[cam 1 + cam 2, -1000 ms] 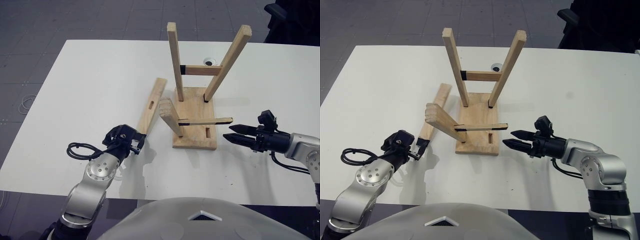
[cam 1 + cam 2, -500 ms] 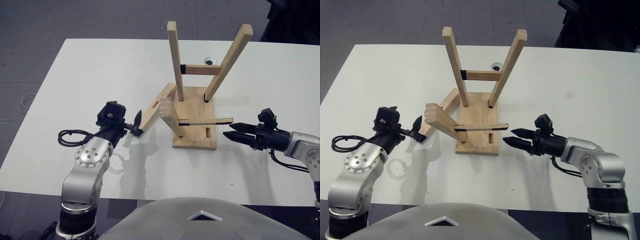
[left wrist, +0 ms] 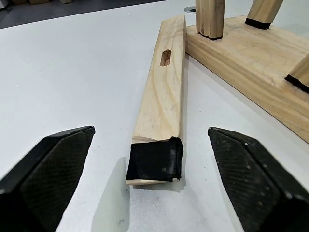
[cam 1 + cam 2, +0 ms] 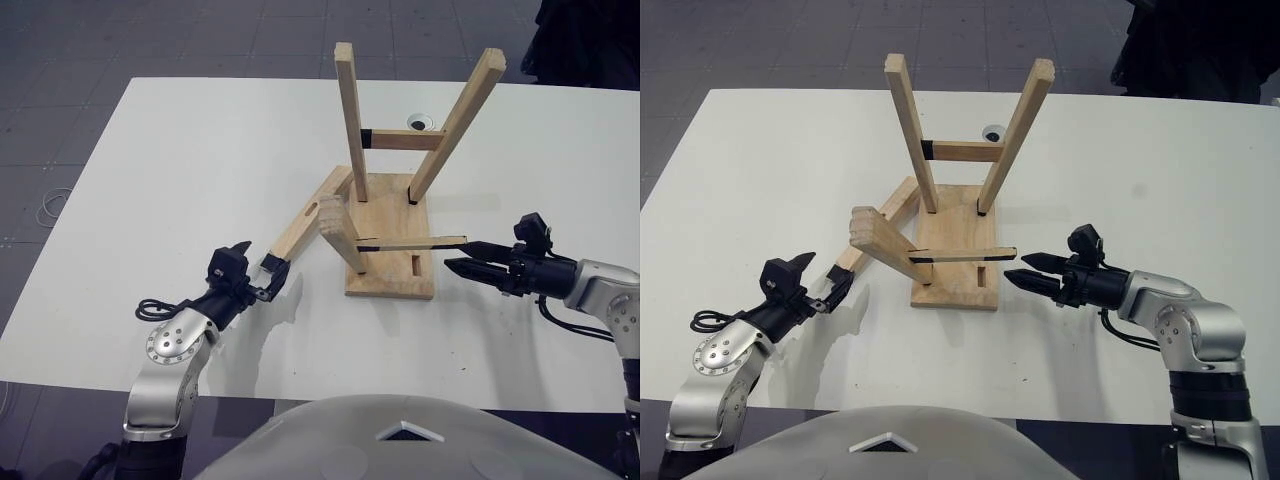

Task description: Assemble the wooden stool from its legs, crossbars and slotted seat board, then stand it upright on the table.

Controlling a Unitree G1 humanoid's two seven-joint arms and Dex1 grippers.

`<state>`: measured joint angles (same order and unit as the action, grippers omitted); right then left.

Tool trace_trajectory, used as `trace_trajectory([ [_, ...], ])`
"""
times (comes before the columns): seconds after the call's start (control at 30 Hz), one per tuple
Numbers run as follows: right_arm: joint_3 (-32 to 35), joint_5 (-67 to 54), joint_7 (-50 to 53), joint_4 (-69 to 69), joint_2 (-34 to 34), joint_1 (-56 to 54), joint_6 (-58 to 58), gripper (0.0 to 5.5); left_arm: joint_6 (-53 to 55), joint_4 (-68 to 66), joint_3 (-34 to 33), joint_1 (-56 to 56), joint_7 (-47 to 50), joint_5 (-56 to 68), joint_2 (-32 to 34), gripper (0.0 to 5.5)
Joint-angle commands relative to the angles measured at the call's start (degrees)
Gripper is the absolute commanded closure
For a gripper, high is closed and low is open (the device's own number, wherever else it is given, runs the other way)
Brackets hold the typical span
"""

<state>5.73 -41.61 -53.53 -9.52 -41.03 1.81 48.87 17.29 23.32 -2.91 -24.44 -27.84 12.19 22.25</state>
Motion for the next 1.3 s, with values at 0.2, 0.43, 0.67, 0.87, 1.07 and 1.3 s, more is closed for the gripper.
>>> trace_trajectory([
  [0.2, 0.06, 0.79, -0.09, -0.3, -0.24, -0.28, -0.14, 1.76, -10.08, -16.31, 1.48, 4.33, -4.29, -1.77, 0.31, 1.16],
  [0.43, -0.5, 1.44, -0.81, 0.39, -0.58, -1.32, -0.08, 1.76, -13.66, -24.12, 2.9, 7.76, -8.99, 2.75, -2.76, 1.37],
  [0.67, -0.51, 1.76, -0.73, 0.96, -0.35, -1.87, -0.09, 1.76, -13.66, -25.26, 4.97, 5.23, -12.1, 2.42, -0.39, 2.37],
  [0.87, -0.3, 1.62, -0.65, 0.84, -0.43, -1.81, 0.12, 1.76, -15.36, -26.39, 3.78, 5.67, -9.34, 1.04, -0.12, 3.22],
  [1.07, -0.29, 1.72, -0.48, 0.69, -0.29, -1.26, -0.05, 1.76, -18.5, -25.76, 1.32, 6.13, -5.35, 0.98, -1.49, 3.44],
  [1.3, 0.52, 1.59, 0.36, 1.71, 0.03, -2.34, -0.01, 1.76, -17.86, -21.59, -5.25, 7.97, 1.18, 2.64, -1.41, 3.44],
])
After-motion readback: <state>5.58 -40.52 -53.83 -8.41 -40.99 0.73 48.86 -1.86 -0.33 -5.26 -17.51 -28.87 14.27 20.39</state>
